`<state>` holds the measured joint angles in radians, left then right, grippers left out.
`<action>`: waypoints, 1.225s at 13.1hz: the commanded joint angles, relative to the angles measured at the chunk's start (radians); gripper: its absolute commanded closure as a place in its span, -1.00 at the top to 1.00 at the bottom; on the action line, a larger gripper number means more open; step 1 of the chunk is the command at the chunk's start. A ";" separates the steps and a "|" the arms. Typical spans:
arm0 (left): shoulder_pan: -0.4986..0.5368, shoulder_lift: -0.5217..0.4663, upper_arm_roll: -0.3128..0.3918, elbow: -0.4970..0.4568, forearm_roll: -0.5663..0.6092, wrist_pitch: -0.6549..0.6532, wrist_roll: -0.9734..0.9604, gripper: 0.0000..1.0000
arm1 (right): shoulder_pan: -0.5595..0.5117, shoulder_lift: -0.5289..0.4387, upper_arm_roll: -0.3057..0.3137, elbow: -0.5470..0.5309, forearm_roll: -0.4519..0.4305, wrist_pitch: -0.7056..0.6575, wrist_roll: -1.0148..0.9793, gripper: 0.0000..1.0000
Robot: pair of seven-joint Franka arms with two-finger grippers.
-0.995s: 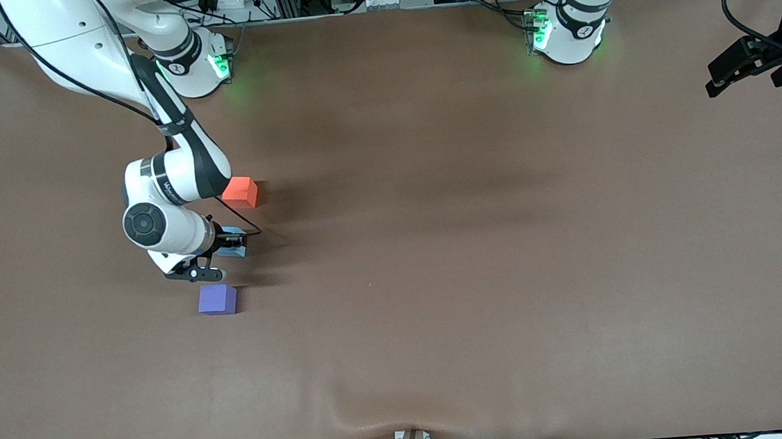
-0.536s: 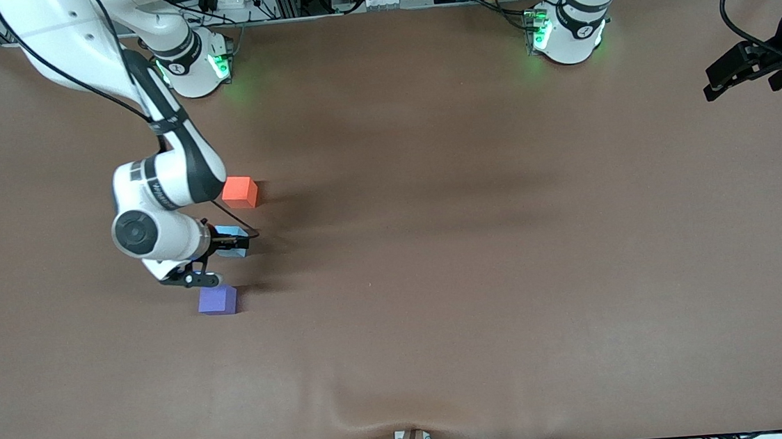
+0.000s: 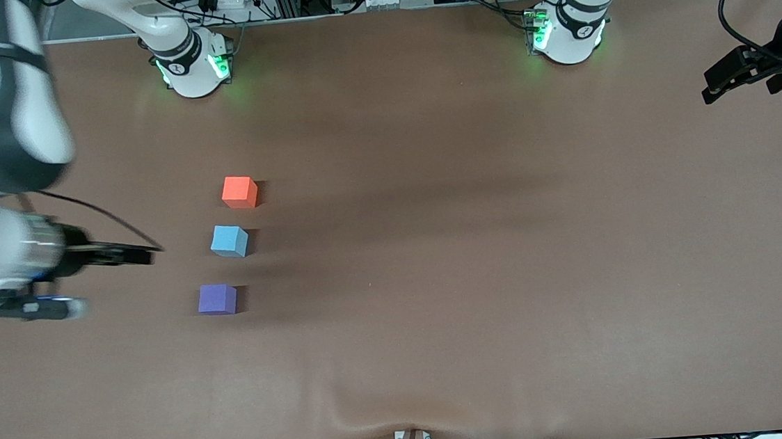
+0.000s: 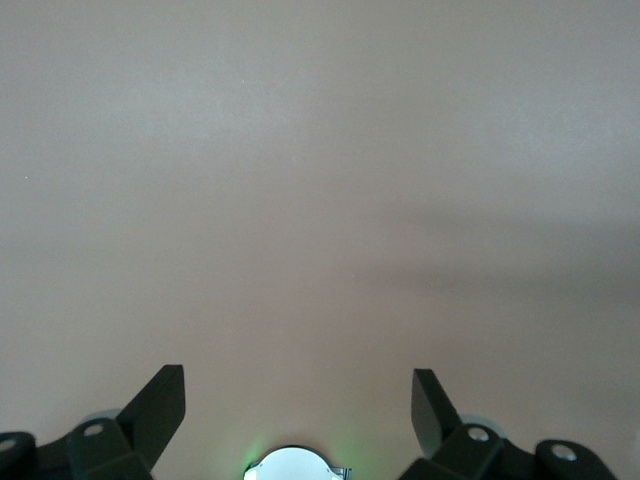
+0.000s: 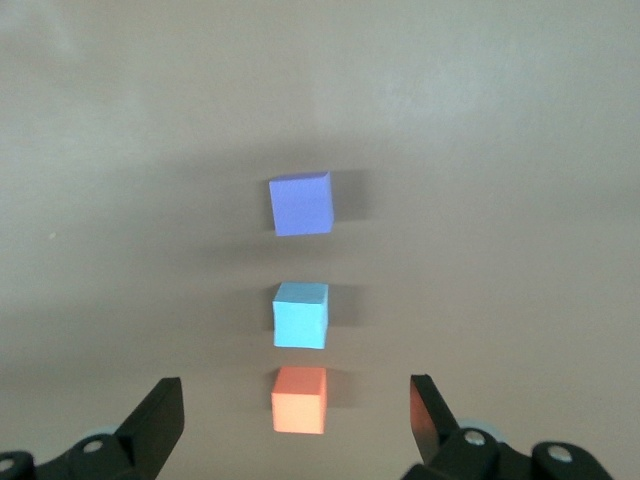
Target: Place blue block between orange and purple blocks
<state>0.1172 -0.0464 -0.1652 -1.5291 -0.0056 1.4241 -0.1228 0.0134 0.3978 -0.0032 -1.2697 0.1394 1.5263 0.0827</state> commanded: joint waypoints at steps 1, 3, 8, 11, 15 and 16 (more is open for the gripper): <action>0.006 -0.004 -0.004 0.000 -0.002 0.009 0.008 1.00 | -0.058 0.000 0.011 0.140 0.008 -0.143 -0.103 1.00; 0.006 -0.009 -0.004 -0.002 -0.002 0.004 0.009 1.00 | -0.064 -0.066 0.008 0.156 -0.021 -0.254 -0.072 1.00; 0.010 -0.018 -0.004 -0.002 -0.002 -0.007 0.009 1.00 | -0.055 -0.348 0.012 -0.082 -0.147 -0.191 -0.061 1.00; 0.018 -0.020 -0.002 -0.003 -0.004 -0.007 0.006 1.00 | -0.055 -0.435 0.014 -0.240 -0.152 -0.120 -0.055 1.00; 0.032 -0.020 -0.004 -0.003 -0.007 -0.007 0.003 1.00 | -0.049 -0.428 0.017 -0.243 -0.156 -0.100 -0.055 1.00; 0.032 -0.020 -0.004 0.000 -0.005 -0.007 0.003 1.00 | -0.047 -0.427 0.018 -0.240 -0.159 -0.091 -0.055 1.00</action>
<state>0.1391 -0.0501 -0.1635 -1.5277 -0.0056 1.4234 -0.1227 -0.0340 -0.0005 0.0044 -1.4809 0.0021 1.4115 0.0123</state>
